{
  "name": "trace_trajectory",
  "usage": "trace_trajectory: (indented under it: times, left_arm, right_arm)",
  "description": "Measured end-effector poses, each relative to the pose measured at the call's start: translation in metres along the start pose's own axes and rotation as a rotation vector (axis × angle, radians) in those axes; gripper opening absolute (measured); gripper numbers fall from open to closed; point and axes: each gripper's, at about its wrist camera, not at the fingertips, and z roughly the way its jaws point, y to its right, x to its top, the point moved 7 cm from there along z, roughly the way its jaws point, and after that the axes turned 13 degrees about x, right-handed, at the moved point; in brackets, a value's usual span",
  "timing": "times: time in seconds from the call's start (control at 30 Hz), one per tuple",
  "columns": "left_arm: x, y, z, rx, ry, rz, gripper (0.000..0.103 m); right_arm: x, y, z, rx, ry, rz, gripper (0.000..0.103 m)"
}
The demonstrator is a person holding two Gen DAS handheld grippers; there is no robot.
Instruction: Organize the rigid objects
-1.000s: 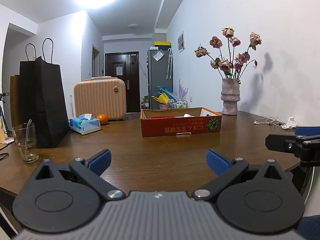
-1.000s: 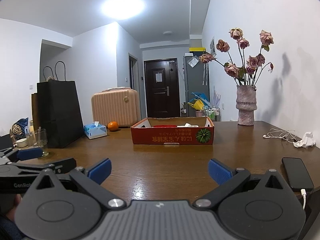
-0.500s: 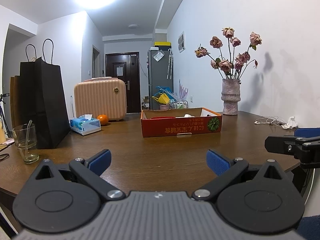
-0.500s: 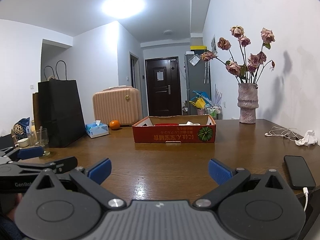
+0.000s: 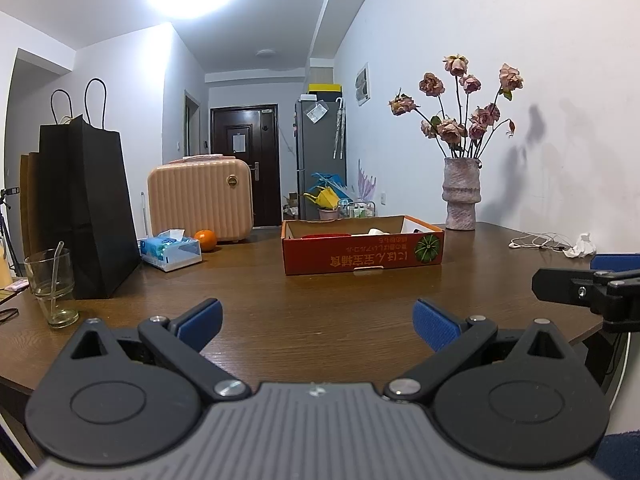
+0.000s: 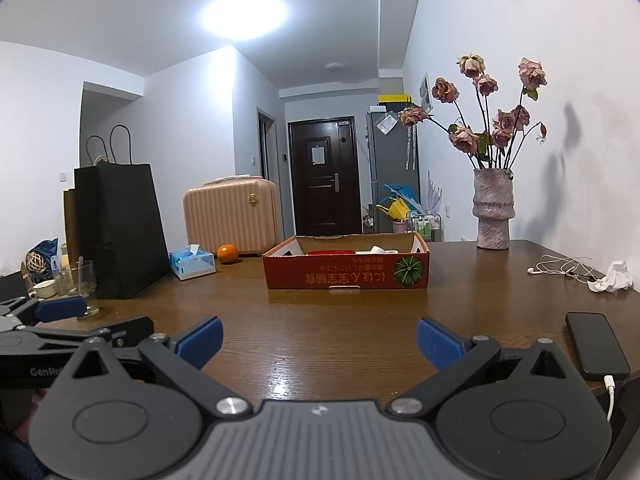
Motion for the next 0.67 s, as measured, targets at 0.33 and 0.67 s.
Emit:
trace_trajectory:
  times: [0.33,0.67]
  left_arm:
    - [0.0038,0.0003,-0.0018,0.008,0.018,-0.002,0.103]
    - [0.004,0.0004,-0.0027,0.013,0.027,-0.003,0.103]
  right_arm:
    - [0.0002,0.0011,-0.0018,-0.003,0.007,0.008,0.103]
    - [-0.0005,0.0015,-0.0013,0.0,0.006,0.007,0.103]
